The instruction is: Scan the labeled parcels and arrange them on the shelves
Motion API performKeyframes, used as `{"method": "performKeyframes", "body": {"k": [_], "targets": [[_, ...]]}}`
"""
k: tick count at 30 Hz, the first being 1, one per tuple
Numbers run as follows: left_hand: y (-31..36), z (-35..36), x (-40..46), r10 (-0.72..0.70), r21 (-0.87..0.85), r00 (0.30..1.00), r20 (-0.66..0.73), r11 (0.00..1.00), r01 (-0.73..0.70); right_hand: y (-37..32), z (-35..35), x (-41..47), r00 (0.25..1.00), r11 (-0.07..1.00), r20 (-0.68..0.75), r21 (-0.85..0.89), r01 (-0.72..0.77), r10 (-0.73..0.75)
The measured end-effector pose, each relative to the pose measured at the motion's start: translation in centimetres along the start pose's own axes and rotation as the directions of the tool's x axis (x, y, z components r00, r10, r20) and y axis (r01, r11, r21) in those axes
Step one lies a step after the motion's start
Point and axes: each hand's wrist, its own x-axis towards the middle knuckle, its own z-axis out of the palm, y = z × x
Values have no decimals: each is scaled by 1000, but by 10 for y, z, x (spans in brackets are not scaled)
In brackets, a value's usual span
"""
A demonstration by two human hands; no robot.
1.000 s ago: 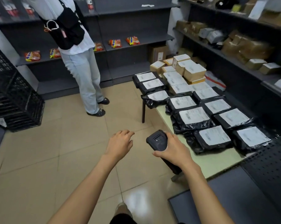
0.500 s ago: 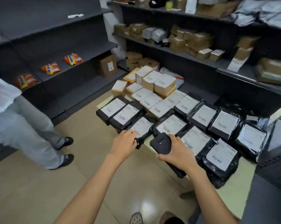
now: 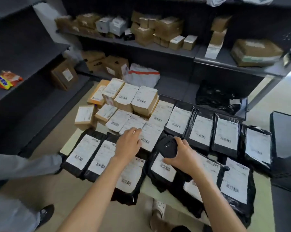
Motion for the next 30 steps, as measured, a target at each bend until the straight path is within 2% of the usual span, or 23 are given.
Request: {"method": "performKeyframes", "body": {"k": [7, 10, 15, 19, 24, 27, 30], "targets": [[-11, -6, 135, -52, -54, 995, -87, 997, 47, -6, -45, 99, 997, 998, -40, 2, -60, 60], [-13, -1, 174, -124, -85, 992, -17, 989, 122, -6, -49, 119, 994, 996, -60, 5, -89, 89], [-14, 17, 204, -185, 1, 983, 20, 983, 185, -2, -44, 124, 987, 988, -50, 28, -152, 154], [-16, 18, 200, -89, 43, 996, 3, 995, 89, -4, -37, 118, 975, 977, -59, 49, -209, 212], [-26, 12, 190, 106, 37, 987, 117, 993, -111, -20, -25, 100, 955, 958, -100, 100, -268, 278], [-27, 8, 183, 188, -123, 977, 101, 977, -175, -34, -18, 88, 944, 951, -128, 108, -291, 303], [-26, -3, 174, 287, -242, 958, -10, 929, -281, -48, -14, 71, 932, 944, -167, 130, -302, 321]]}}
